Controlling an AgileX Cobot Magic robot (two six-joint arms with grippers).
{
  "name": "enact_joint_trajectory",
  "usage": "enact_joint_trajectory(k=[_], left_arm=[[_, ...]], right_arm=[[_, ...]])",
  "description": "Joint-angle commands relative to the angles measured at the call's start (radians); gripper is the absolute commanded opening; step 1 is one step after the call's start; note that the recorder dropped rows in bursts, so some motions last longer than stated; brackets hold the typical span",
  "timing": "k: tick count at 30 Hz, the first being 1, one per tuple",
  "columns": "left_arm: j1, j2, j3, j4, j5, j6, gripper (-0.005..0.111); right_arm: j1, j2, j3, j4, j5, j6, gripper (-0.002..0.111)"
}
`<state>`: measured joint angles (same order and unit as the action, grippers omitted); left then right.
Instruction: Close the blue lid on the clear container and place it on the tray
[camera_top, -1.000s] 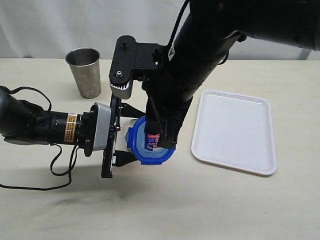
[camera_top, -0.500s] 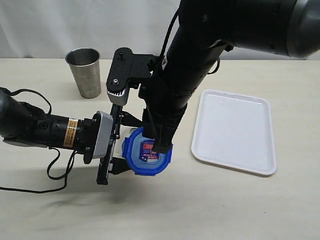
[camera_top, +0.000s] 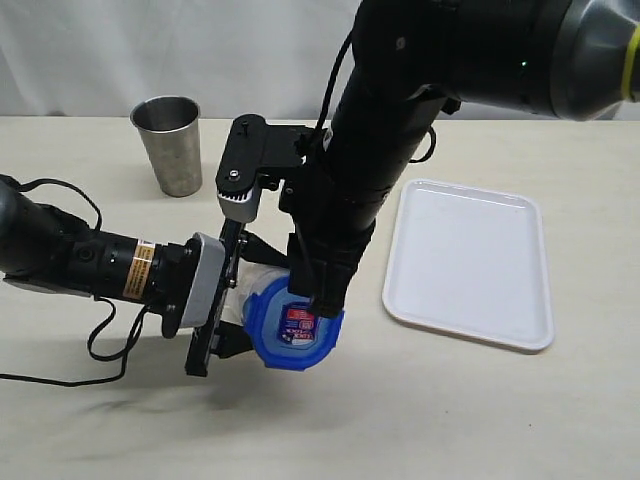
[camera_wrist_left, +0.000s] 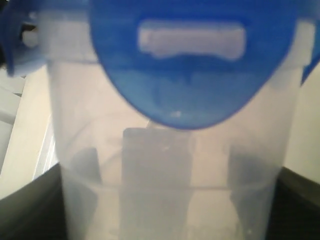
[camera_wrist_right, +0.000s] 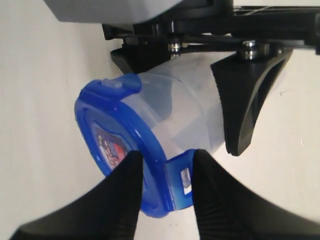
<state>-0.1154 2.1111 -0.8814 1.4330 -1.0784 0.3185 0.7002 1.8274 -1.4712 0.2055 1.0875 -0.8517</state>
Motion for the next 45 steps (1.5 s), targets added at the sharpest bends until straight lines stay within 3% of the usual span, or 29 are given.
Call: enact_joint_trajectory(k=[1, 5, 9, 20, 29, 32, 36, 45], left_arm=[[-0.002, -0.026, -0.010, -0.135, -0.143, -0.069, 0.000], [-0.002, -0.037, -0.010, -0.134, -0.143, -0.084, 0.000], [-0.002, -0.037, -0.010, -0.134, -0.143, -0.087, 0.000], [-0.002, -0.037, -0.010, -0.134, -0.143, -0.091, 0.000], [0.000, -0.037, -0.010, -0.310, -0.143, -0.310, 0.000], [0.000, -0.037, -0.010, -0.429, -0.143, -0.478, 0.000], [0.000, -0.037, -0.010, -0.508, -0.142, -0.478, 0.000], [-0.002, -0.211, -0.010, -0.653, 0.178, -0.478, 0.000]], right_arm=[[0.012, 0.042, 0.018, 0.120, 0.061, -0.009, 0.031], [0.012, 0.042, 0.018, 0.120, 0.061, -0.009, 0.029], [0.012, 0.050, 0.018, 0.120, 0.061, 0.017, 0.017], [0.012, 0.091, -0.020, 0.155, 0.107, -0.001, 0.017], [0.012, -0.133, -0.130, -0.205, 0.004, 0.246, 0.018], [0.012, -0.253, -0.130, -0.221, -0.013, 0.264, 0.018], [0.012, -0.348, -0.130, -0.221, -0.025, 0.273, 0.018], [0.012, -0.536, -0.060, -0.221, -0.055, 0.292, 0.018]])
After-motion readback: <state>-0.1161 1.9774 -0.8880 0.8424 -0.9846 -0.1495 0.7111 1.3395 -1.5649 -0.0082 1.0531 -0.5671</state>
